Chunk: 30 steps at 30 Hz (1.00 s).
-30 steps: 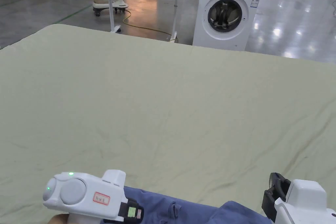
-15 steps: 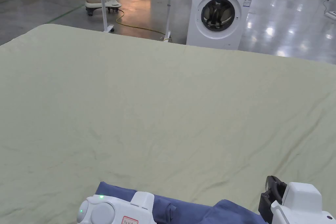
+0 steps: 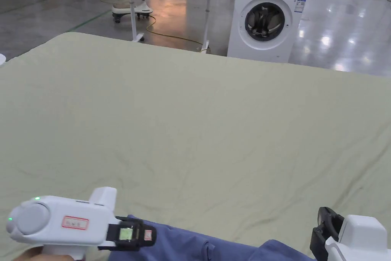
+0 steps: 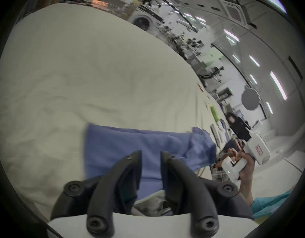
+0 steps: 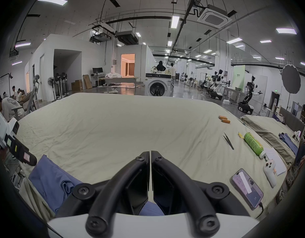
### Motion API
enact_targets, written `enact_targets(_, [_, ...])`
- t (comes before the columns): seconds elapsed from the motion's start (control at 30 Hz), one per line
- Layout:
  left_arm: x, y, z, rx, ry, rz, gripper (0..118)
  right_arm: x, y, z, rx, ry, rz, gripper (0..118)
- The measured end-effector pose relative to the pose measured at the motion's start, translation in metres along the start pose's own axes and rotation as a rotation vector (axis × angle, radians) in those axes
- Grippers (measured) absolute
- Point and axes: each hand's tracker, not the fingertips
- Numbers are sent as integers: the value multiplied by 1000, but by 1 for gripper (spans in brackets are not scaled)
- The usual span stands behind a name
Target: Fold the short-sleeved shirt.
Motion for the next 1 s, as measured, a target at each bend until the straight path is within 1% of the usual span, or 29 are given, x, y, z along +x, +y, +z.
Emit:
enact_targets(0.03, [-14, 2, 7, 8, 14, 17, 30, -2, 0, -1, 0, 5, 0, 1])
enact_targets(0.07, [-28, 4, 12, 7, 14, 35, 42, -3, -1, -3, -1, 10, 0, 1])
enact_targets(0.1, [-38, 4, 15, 9, 9, 60, 50, -5, -1, -3, -3, 13, 1, 1])
enact_targets(0.17, [-67, 7, 16, 7, -29, 122, 61, -7, -1, -5, -6, 24, -4, 1])
enact_targets(0.27, [-94, -1, 1, -44, -98, 201, 62, -10, -1, -6, -9, 30, -4, 1])
enact_targets(0.33, [-105, -8, -15, -84, -140, 228, 62, -11, -2, -7, -11, 31, -6, 1])
enact_targets(0.4, [-108, -19, -33, -116, -222, 253, 60, -11, -1, -6, -11, 31, -7, 1])
enact_targets(0.47, [-114, -24, -44, -78, -357, 325, 57, -11, -1, -5, -8, 27, -8, 1])
enact_targets(0.5, [-116, -26, -49, -76, -372, 348, 45, -11, 0, -5, -7, 24, -6, 1])
enact_targets(0.53, [-118, -27, -53, -73, -381, 356, 25, -11, 1, -4, -7, 22, -6, 1])
enact_targets(0.57, [-118, -28, -58, -79, -343, 328, 12, -10, 1, -3, -6, 21, -6, 1])
enact_targets(0.6, [-116, -28, -61, -90, -281, 291, 12, -10, 1, -3, -6, 19, -6, 1])
enact_targets(0.63, [-115, -28, -62, -88, -261, 268, 11, -9, 2, -3, -6, 16, -1, 1])
enact_targets(0.67, [-109, -26, -60, -72, -298, 281, 10, -9, 2, -2, -7, 14, 3, 1])
enact_targets(0.73, [-105, -23, -52, -40, -275, 292, 8, -7, 2, -2, -8, 10, 3, 1])
enact_targets(0.8, [-93, -20, -38, -34, -260, 232, 8, -6, 2, -1, -10, 6, 5, 1])
enact_targets(0.9, [-80, -6, -17, -15, -213, 196, 7, -5, 3, -2, -13, 5, 6, 1])
enact_targets(1.0, [-72, 17, 16, 35, -124, 130, 7, -5, 4, -3, -11, 8, 7, 1])
